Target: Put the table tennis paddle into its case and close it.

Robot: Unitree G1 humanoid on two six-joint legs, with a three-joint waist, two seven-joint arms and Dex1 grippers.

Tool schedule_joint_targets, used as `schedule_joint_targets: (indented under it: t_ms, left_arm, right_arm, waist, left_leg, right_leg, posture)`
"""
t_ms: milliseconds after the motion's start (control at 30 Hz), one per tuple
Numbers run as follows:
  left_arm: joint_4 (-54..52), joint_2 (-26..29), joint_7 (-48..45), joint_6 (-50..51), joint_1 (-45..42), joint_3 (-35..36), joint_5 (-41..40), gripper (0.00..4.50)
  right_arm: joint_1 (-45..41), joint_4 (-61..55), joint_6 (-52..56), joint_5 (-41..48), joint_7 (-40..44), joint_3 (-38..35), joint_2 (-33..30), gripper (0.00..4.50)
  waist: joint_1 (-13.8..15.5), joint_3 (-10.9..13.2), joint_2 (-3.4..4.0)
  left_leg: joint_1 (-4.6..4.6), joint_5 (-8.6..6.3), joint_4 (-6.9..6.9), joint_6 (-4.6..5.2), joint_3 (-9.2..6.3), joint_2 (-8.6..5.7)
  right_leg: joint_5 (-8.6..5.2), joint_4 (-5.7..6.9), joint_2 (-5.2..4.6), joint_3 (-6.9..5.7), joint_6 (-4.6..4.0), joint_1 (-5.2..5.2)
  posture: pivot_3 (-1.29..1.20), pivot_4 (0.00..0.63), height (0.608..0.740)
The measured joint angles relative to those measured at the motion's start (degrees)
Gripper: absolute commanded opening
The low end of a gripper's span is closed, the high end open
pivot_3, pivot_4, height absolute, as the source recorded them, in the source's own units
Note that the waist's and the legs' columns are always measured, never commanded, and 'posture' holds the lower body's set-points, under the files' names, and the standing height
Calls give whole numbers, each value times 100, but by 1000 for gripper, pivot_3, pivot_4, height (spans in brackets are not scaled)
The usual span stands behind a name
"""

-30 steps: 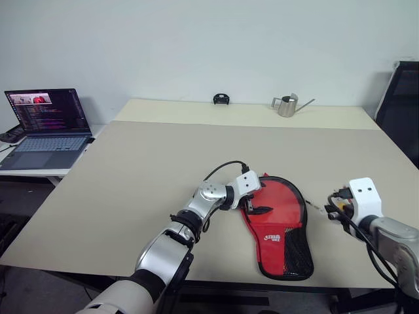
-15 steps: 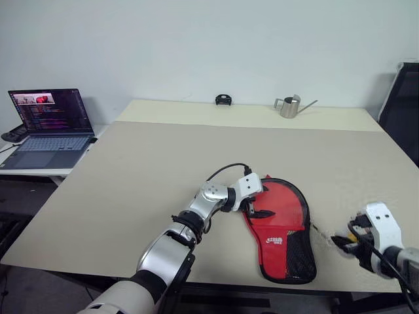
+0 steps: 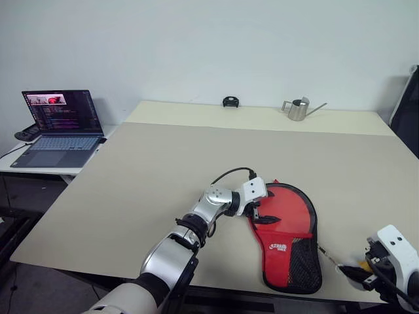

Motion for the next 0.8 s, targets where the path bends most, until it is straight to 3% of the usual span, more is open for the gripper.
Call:
schedule_joint_targets:
  t_ms: [267,500,667,800]
  left_arm:
    - [0,34,0,1,32,-2,0,4208]
    - [0,38,0,1,43,-2,0,4208]
    - [0,38,0,1,60,-3,0,4208]
    - [0,44,0,4,72,-6,0,4208]
  right_arm:
    - [828,-269,-235,513,373,-210,-7,582]
    - [1729,-302,-1154,1510,346,-230,-475,565]
    - [2188,-300,-2034,1742,-173,656,-960,564]
    - [1754,-299,-2361,1749,-703,1667,-1110,564]
  waist:
    - [-39,-2,-14]
    - [-51,-6,-27]
    - [-53,-16,-50]
    - [-60,-21,-68]
  left_leg:
    - [19,-2,3,2,-4,-8]
    - [22,-3,2,1,-8,-9]
    - [22,-3,1,-1,-13,-10]
    - [24,-4,4,-4,-14,-10]
  right_leg:
    - [-5,-1,-32,-7,9,27]
    - [-8,-2,-35,-12,14,34]
    - [-13,-3,-36,-18,23,35]
    - [-16,-3,-39,-18,29,39]
  posture:
    - [0,150,740]
    - [0,150,740]
    - [0,150,740]
    - [0,150,740]
